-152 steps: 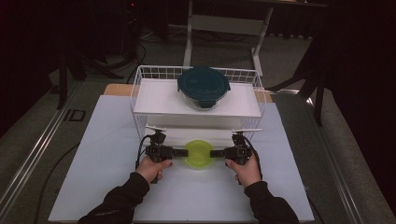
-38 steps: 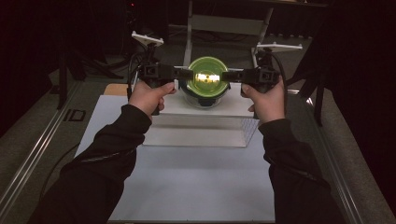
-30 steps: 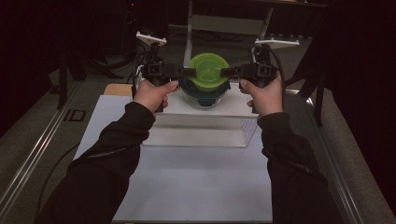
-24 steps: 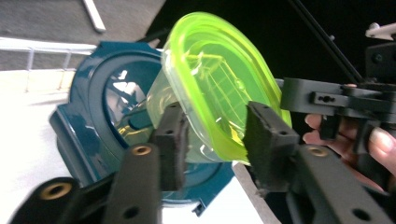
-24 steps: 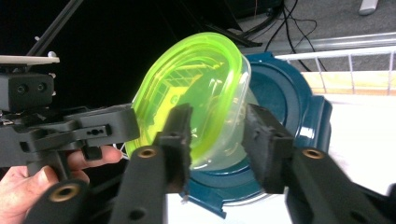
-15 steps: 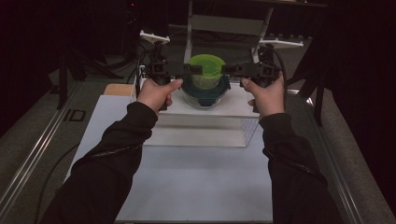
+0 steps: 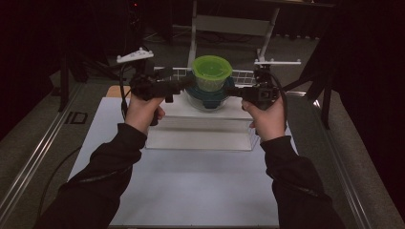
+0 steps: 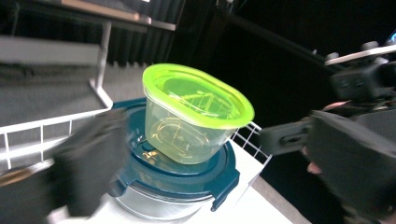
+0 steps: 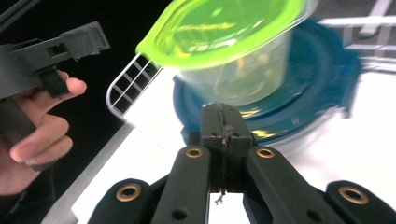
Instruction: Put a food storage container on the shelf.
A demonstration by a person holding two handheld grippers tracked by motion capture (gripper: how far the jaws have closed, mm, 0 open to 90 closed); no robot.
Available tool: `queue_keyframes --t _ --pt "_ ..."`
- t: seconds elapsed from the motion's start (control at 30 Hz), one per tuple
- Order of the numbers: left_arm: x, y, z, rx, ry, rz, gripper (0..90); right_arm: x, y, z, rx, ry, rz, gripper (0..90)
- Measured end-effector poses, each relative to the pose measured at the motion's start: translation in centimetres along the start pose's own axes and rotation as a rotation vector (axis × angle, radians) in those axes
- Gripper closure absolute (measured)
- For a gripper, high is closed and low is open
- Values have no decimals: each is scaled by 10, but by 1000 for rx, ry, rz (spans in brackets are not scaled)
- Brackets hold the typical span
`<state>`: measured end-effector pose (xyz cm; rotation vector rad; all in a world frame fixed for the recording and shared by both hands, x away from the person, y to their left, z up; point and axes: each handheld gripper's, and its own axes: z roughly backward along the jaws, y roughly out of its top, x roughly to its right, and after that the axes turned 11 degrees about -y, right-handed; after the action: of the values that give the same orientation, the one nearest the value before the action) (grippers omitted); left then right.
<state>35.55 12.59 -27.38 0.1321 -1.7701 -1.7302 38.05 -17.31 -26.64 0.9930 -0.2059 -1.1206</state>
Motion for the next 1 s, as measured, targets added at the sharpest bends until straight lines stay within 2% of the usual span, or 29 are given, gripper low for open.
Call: queue_keyframes --t 0.07,0.1,0.27,0.43,0.6,0.83,0.97,1.0 --pt "3 -11 6 28 -8 -6 0 -3 -2 -7 -14 3 5 895" --pt "4 -16 7 22 -4 -13 0 -5 -2 -11 -14 3 12 895" --pt "8 -36 14 26 50 -63 0 -11 0 -24 -12 8 6 895" --pt "11 -45 17 16 60 -86 0 -18 4 -38 -21 5 5 895" --pt "11 -49 16 9 46 -93 0 -25 6 -49 -30 7 3 891" --pt "12 -52 14 -2 33 -104 0 -30 4 -48 -21 31 13 861" --pt "13 -58 14 -14 11 -126 0 -31 -6 -35 -3 59 38 776" --pt "14 -61 15 -15 -17 -135 0 -32 -9 -30 4 62 56 738"
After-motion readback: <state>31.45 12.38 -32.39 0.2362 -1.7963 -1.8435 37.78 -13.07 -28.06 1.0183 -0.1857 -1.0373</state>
